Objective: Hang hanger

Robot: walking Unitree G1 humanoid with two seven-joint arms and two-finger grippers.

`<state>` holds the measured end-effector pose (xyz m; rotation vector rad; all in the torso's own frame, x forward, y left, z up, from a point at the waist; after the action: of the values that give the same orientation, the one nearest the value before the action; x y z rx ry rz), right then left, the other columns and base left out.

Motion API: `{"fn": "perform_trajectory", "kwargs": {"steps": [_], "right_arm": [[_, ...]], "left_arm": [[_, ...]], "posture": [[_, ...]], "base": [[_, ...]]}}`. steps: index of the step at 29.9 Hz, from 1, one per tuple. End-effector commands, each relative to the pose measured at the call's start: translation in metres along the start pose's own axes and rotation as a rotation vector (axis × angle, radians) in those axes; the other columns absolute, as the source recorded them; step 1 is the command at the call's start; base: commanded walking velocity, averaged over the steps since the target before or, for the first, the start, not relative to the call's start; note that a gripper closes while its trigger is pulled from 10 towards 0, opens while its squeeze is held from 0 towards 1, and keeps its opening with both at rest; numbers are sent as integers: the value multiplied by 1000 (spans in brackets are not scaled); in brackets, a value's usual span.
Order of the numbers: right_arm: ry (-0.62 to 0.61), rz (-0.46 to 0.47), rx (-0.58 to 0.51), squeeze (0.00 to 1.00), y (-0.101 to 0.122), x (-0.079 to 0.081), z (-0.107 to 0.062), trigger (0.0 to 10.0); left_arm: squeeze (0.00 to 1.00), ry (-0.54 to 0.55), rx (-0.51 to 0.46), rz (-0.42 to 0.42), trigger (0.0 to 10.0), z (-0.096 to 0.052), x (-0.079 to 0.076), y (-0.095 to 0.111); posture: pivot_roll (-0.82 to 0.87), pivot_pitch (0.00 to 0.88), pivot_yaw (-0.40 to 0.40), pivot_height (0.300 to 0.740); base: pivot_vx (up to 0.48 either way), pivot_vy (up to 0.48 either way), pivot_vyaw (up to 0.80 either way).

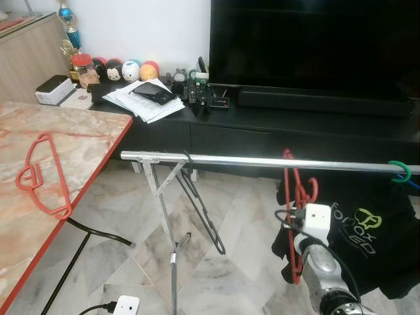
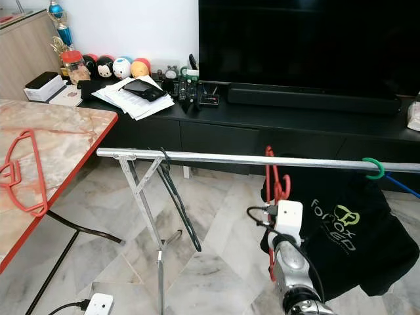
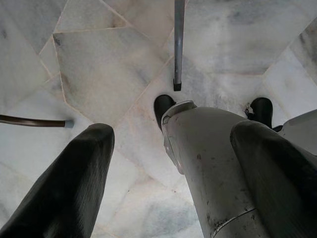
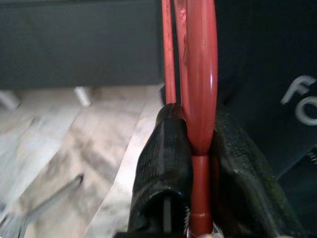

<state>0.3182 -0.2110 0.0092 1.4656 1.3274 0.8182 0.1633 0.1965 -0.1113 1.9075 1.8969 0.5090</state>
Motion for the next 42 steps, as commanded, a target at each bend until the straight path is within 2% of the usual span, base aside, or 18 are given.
{"fn": "perform_trajectory", "kwargs": {"steps": [1, 12, 16, 26, 32, 42], "right_arm": [[-36, 22, -45, 0, 15, -2, 5, 10000], [-24, 20, -72, 0, 29, 8, 10, 10000], [-2, 1, -42, 0, 31, 11, 13, 10000], [13, -16, -41, 0, 50, 10, 22, 10000], [20, -36, -1, 0, 55, 10, 27, 10000], [47, -60, 86, 0, 49, 14, 28, 10000]], "left_arm": [[0, 1, 38, 3, 10000, -1, 2, -9], [0, 4, 41, 5, 10000, -2, 4, -10], [0, 4, 45, 6, 10000, -2, 5, -11], [0, 10, 57, 9, 10000, -3, 6, -14], [0, 16, 65, 9, 10000, -3, 10, -13], [0, 8, 75, 11, 10000, -3, 10, -15]], "posture": [[2, 0, -16, 740], [8, 0, -12, 740], [9, 0, -12, 740], [12, 0, -9, 740], [13, 0, -9, 740], [15, 0, -9, 740]], "base": [[0, 0, 0], [0, 0, 0], [0, 0, 0], [0, 0, 0], [0, 0, 0], [0, 0, 0]]}}
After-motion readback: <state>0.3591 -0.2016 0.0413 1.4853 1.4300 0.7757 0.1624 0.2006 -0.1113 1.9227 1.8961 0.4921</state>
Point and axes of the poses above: a point about 5 cm out from each wrist's last joint towards the gripper, its own z axis pointing out of the wrist towards the gripper, its own y axis along the axis of the wrist's last joint, x = y × z, the point moved 2 cm from there along z, pointing out of the wrist towards the gripper, and after that the axes turned 7 degrees about -z, right-handed, at the moved point
